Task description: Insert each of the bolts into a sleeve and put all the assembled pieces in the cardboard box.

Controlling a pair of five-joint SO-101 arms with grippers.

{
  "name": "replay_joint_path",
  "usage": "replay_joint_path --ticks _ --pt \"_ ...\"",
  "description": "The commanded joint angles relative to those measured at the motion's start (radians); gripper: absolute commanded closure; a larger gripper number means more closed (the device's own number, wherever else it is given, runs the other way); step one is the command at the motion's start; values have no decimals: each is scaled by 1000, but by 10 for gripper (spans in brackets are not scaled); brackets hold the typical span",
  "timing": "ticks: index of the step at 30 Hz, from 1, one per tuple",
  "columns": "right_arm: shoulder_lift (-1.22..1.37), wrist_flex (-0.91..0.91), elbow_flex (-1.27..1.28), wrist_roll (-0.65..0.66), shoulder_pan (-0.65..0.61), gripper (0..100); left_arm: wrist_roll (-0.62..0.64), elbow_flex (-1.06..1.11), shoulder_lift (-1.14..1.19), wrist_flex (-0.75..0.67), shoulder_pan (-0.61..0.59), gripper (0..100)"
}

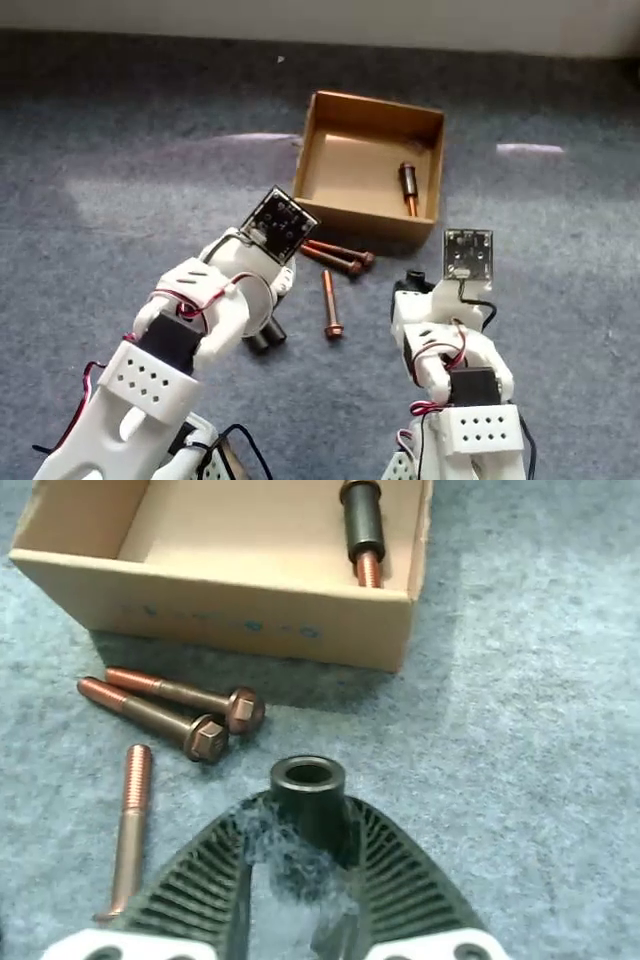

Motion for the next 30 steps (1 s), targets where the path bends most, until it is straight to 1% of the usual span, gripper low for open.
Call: replay_joint_path --ticks 1,5,9,15,19,21,25,28,30 --pt "-21 -24 -15 -15 -42 992 86 18 -101 -37 -13 994" --pt "-21 -28 -16 -15 -88 992 160 47 -193 -40 -16 994" --pt "-22 -48 -18 -15 -131 992 219 116 -286 -107 -19 994" --pt "-22 -222 -15 -9 -176 992 219 213 -440 -213 -19 994" --pt "-21 -377 -8 -8 -243 992 219 239 -535 -261 -28 994" --pt "-19 -463 -5 -8 -289 992 219 239 -559 -285 -41 994" --pt "-15 -556 22 -6 -351 991 226 237 -565 -331 -77 994" --pt "-15 -642 58 5 -394 991 316 228 -565 -358 -108 994" --pt "-15 -693 101 74 -418 992 359 228 -570 -417 -125 994"
